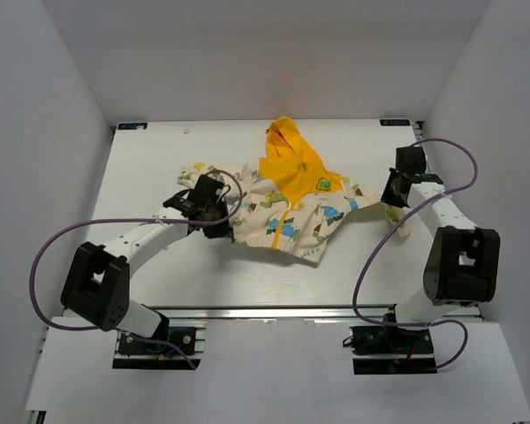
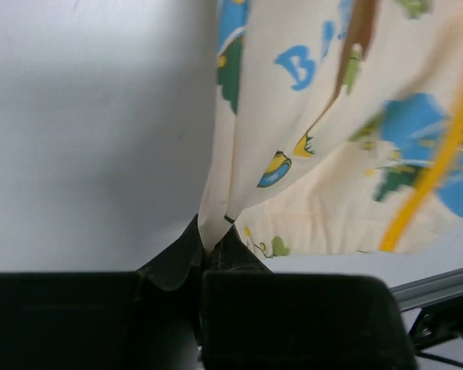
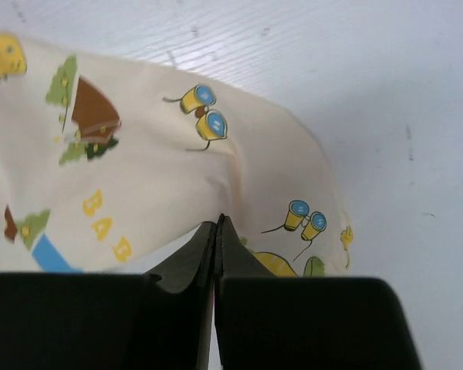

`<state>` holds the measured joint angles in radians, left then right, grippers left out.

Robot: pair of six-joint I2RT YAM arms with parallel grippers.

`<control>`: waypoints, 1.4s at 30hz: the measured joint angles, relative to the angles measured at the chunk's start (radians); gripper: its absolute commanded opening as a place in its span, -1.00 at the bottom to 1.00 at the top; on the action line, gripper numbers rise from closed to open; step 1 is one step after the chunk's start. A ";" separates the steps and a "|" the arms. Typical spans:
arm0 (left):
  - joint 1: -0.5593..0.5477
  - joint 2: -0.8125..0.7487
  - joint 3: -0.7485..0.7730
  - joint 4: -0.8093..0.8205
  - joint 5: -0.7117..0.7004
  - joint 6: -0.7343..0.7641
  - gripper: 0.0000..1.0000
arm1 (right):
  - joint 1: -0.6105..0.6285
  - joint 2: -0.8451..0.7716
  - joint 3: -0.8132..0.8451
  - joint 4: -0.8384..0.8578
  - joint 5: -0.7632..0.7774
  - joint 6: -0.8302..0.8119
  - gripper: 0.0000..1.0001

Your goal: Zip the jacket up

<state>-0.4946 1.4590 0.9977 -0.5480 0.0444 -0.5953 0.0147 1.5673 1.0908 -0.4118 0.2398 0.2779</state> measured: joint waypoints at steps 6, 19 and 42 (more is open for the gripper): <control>-0.003 -0.019 -0.184 -0.060 0.014 -0.073 -0.31 | -0.060 -0.001 -0.011 -0.070 0.000 0.005 -0.88; -0.002 -0.057 0.007 -0.236 -0.082 -0.052 0.96 | -0.053 -0.172 -0.027 -0.053 -0.135 -0.111 0.79; 0.251 0.652 0.590 -0.126 -0.100 0.002 0.96 | 0.235 0.370 0.246 0.026 -0.362 0.016 0.79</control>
<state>-0.2432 2.1109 1.5879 -0.6735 -0.0551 -0.5930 0.2497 1.9369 1.3373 -0.3859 -0.1223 0.2935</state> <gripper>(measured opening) 0.975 0.894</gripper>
